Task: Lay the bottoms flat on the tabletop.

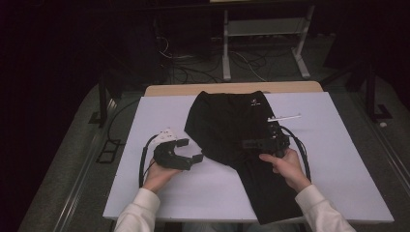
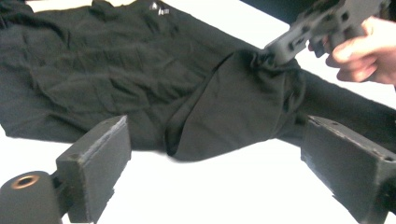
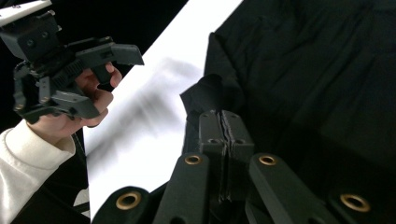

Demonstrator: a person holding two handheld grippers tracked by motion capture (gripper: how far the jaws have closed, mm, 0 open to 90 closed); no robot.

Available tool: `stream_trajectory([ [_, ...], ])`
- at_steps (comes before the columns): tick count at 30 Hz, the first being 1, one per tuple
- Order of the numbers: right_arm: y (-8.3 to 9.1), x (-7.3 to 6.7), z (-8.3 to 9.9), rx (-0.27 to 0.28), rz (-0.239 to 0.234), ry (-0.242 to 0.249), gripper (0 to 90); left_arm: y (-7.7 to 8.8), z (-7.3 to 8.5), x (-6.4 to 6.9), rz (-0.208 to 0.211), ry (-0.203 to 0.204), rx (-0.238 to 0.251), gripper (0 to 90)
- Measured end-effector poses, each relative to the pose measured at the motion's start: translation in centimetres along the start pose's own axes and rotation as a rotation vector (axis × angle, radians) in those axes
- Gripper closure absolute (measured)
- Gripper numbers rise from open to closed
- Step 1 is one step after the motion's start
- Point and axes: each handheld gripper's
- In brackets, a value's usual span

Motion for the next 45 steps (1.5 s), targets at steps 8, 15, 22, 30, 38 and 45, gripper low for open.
stream_trajectory([
  [8,-0.2,-0.1,0.2,-0.011,-0.014,-0.003,87.2,-2.2,-0.1,-2.1,0.001,0.015,-0.063,32.1],
  [15,-0.1,0.0,0.3,-0.006,-0.017,-0.007,87.2,-3.5,-0.3,-2.4,0.02,-0.014,-0.127,51.1],
  [22,-0.1,0.1,0.2,-0.005,-0.018,-0.011,87.2,-4.6,-0.3,-2.4,0.005,-0.024,-0.171,58.8],
  [30,0.0,0.0,0.2,-0.003,-0.03,-0.008,87.2,-5.0,-0.5,-3.1,0.0,0.002,-0.178,56.6],
  [38,-0.1,0.0,0.1,-0.007,-0.036,-0.007,87.2,-5.8,-0.7,-2.9,0.035,-0.001,-0.261,75.5],
  [45,0.0,0.0,0.1,-0.006,-0.042,-0.007,87.2,-5.5,-1.3,-2.5,0.053,-0.006,-0.292,89.0],
])
Point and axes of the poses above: each handheld gripper's, and its own axes: y roughly backward along the jaws, z roughly out of its underside, x roughly to its right, and after that the axes turned 13 degrees about y, right-handed
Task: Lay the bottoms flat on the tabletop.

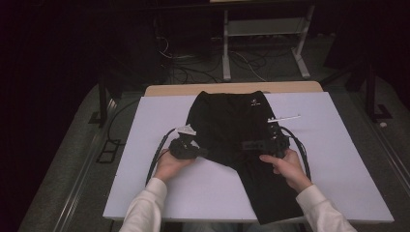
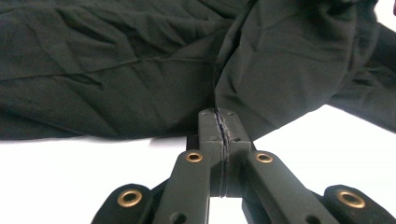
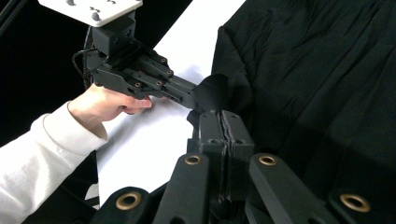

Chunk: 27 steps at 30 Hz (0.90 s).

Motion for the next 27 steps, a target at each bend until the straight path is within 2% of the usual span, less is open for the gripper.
stream_trajectory([
  [3,0.0,0.0,0.0,-0.001,-0.001,0.002,87.2,0.6,-0.1,0.3,-0.008,-0.02,0.009,89.3],
  [6,-0.1,-0.1,0.0,-0.012,-0.008,0.003,87.2,1.9,-0.1,0.9,-0.007,-0.036,0.035,89.4],
  [9,-0.3,-0.5,0.0,-0.018,-0.042,0.002,87.2,3.5,0.1,1.6,-0.014,-0.053,0.043,89.4],
  [11,-0.6,-1.3,-0.1,-0.02,-0.078,0.006,87.2,4.6,0.5,2.1,-0.027,-0.08,0.039,89.4],
  [18,-2.4,-3.9,-0.6,-0.074,-0.169,0.051,87.2,8.3,2.2,3.4,-0.1,-0.159,-0.008,89.3],
  [25,-4.2,-6.2,-0.2,-0.155,-0.258,0.101,87.2,11.3,4.4,5.4,-0.12,-0.253,-0.066,89.3],
  [26,-4.3,-6.5,-0.2,-0.165,-0.266,0.108,87.2,11.7,4.8,5.9,-0.134,-0.279,-0.078,89.3],
  [27,-4.7,-6.8,-0.1,-0.184,-0.275,0.118,87.1,11.8,5.2,6.3,-0.178,-0.31,-0.097,89.3],
])
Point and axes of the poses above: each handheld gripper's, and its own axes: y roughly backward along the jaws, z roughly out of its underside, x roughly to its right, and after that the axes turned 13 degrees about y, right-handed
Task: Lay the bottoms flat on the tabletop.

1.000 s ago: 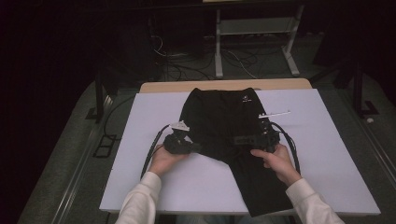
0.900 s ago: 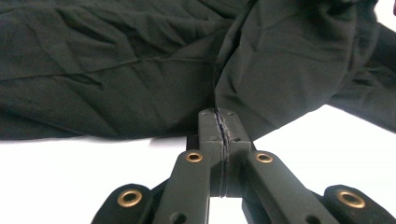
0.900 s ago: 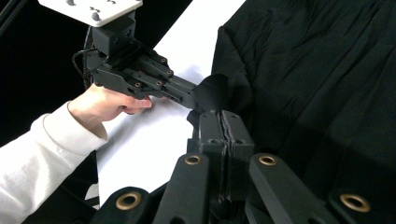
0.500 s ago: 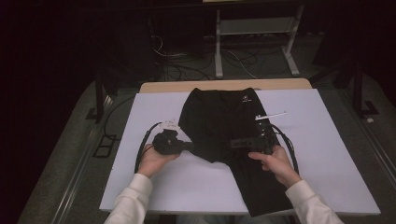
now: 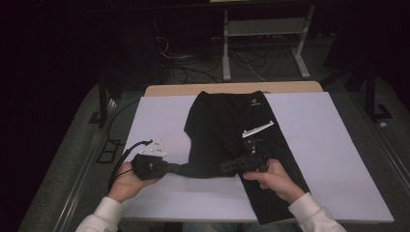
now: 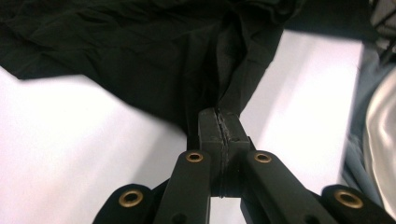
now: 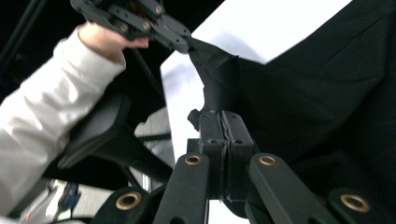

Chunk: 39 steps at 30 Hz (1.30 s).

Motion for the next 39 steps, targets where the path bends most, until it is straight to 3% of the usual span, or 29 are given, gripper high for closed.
stream_trajectory([
  [1,-0.4,-0.2,0.0,-0.014,-0.009,0.005,87.1,0.0,0.2,0.3,-0.034,-0.039,-0.041,89.2],
  [2,-0.8,-0.3,0.1,-0.028,-0.026,0.01,87.2,0.0,0.6,0.5,-0.033,-0.049,-0.065,89.3],
  [5,-2.2,-0.8,0.5,-0.093,-0.048,0.033,87.1,0.0,1.5,0.8,-0.003,-0.067,-0.116,89.2],
  [9,-4.3,-0.9,1.2,-0.166,-0.073,0.041,87.1,0.3,2.4,1.1,0.046,-0.086,-0.144,89.3],
  [14,-6.0,-1.1,1.4,-0.211,-0.094,0.048,87.1,0.7,3.5,1.5,0.113,-0.123,-0.208,89.2],
  [23,-7.6,-1.5,1.6,-0.249,-0.129,0.059,87.0,0.8,4.8,1.3,0.164,-0.114,-0.277,89.2],
  [33,-8.2,-2.2,1.9,-0.285,-0.176,0.068,86.8,0.7,4.9,1.0,0.214,-0.087,-0.299,88.5],
  [37,-8.1,-2.0,1.8,-0.285,-0.179,0.061,79.1,1.0,4.8,0.6,0.216,-0.058,-0.24,72.3],
  [39,-7.7,-2.1,1.7,-0.27,-0.16,0.081,73.2,1.1,4.6,0.5,0.213,-0.041,-0.199,62.8],
])
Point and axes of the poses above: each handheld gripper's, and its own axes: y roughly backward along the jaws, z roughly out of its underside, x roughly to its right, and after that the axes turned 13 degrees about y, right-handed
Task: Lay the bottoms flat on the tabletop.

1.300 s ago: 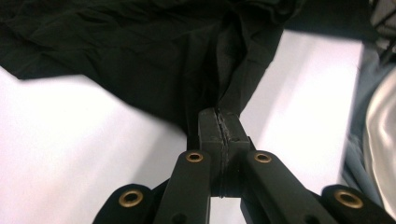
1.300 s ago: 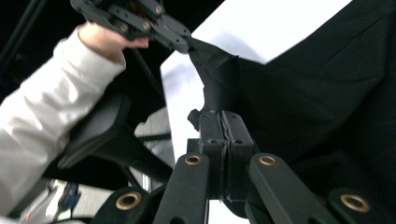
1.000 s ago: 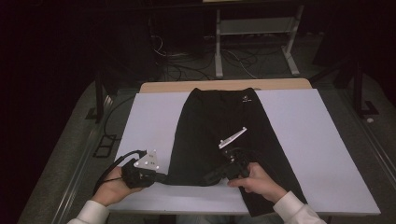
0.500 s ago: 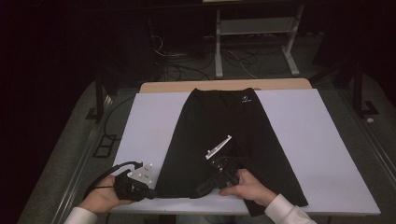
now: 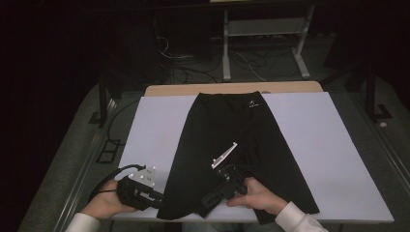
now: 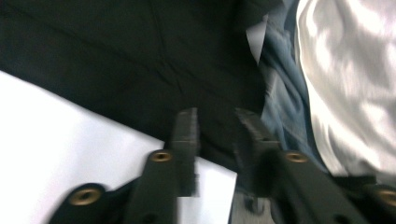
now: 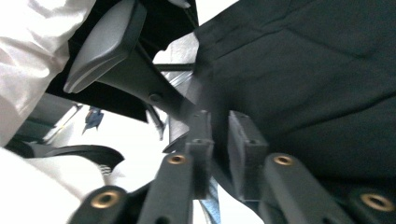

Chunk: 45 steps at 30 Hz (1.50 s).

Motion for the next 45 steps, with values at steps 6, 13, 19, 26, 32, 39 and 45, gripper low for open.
stream_trajectory([
  [6,1.5,-0.6,-0.2,0.03,0.1,0.057,52.9,0.1,-0.9,-0.3,-0.011,0.021,0.097,43.7],
  [13,3.4,-0.8,0.0,0.05,0.244,0.087,27.0,-0.3,-1.8,-0.5,0.002,0.03,0.17,25.8],
  [19,5.3,-1.0,0.2,0.075,0.361,0.085,12.6,-0.5,-2.7,-0.6,-0.015,0.046,0.216,13.3],
  [26,8.0,-1.4,0.8,0.105,0.46,0.065,0.0,-0.6,-4.1,-0.5,-0.038,0.062,0.256,0.0],
  [32,10.6,-1.9,1.7,0.142,0.517,0.061,0.0,-0.8,-5.3,-0.6,-0.035,0.065,0.295,0.0],
  [39,13.3,-2.2,3.1,0.185,0.59,0.047,0.0,-1.4,-6.5,-0.9,-0.023,0.083,0.36,0.0],
  [45,14.6,-2.3,4.5,0.208,0.624,0.018,0.0,-2.1,-7.4,-0.6,-0.02,0.084,0.386,0.0],
])
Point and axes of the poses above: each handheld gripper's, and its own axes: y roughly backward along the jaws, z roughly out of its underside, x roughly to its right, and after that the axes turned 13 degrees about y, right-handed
